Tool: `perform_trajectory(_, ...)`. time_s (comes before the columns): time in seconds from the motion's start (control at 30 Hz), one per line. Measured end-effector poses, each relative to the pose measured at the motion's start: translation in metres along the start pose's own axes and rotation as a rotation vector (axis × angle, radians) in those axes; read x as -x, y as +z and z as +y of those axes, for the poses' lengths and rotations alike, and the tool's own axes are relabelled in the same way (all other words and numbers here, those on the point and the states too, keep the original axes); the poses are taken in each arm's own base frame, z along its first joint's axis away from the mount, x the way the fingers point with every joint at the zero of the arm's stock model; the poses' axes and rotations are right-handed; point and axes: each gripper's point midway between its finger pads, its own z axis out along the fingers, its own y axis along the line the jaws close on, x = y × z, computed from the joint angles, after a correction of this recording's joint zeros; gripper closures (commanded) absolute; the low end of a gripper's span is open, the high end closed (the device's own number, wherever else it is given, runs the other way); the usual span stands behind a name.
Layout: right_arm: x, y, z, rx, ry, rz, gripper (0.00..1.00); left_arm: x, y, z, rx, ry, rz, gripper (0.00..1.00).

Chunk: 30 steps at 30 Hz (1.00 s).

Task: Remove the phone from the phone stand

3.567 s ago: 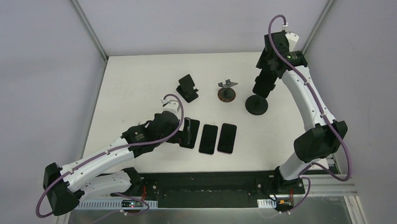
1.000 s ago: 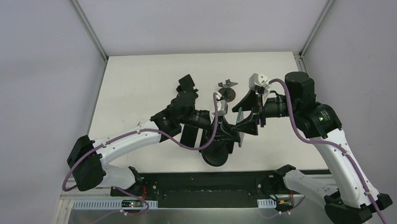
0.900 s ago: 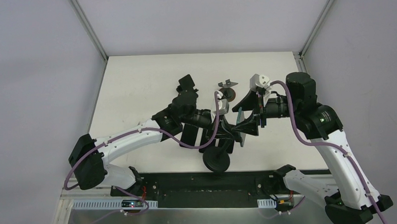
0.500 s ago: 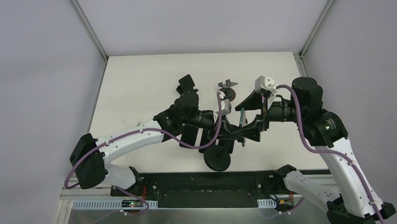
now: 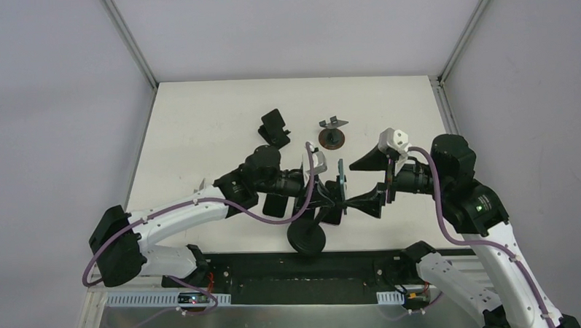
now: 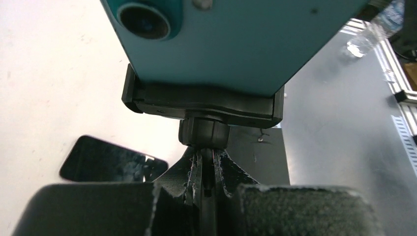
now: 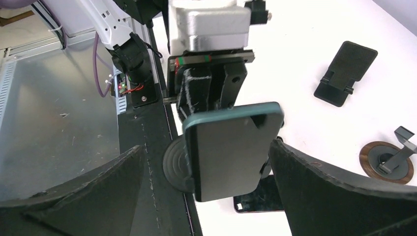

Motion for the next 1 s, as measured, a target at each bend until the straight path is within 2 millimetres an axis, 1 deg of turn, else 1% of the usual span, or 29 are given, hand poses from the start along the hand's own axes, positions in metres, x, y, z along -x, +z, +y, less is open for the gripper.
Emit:
perform_trajectory(0.13,-0.007,0.000,0.002,-0.005,0.000,-0.015,0.01,-0.005,-0.009,0.009,0.085,-0.012,-0.010,1.00)
perform_trajectory(0.23,-0.012,0.000,-0.001,-0.031,0.006,-0.028,0.01,-0.008,-0.019,0.017,0.167,-0.027,-0.022,1.00)
perform_trajectory(0.4,-0.016,-0.001,-0.009,-0.091,0.010,-0.043,0.01,-0.014,-0.047,0.040,0.390,-0.073,-0.053,1.00)
perform_trajectory(0.57,-0.014,-0.004,-0.013,-0.130,0.014,-0.069,0.01,-0.015,-0.083,0.067,0.649,-0.119,-0.095,1.00)
perform_trajectory(0.73,-0.015,-0.002,-0.016,-0.145,0.035,-0.082,0.01,-0.018,-0.110,0.084,0.826,-0.156,-0.111,1.00)
perform_trajectory(0.83,-0.018,-0.001,-0.016,-0.144,0.049,-0.079,0.01,-0.026,-0.117,0.088,0.871,-0.172,-0.087,1.00)
perform_trajectory(1.0,-0.018,0.000,-0.015,-0.133,0.051,-0.077,0.01,-0.038,-0.116,0.084,0.860,-0.179,-0.034,1.00)
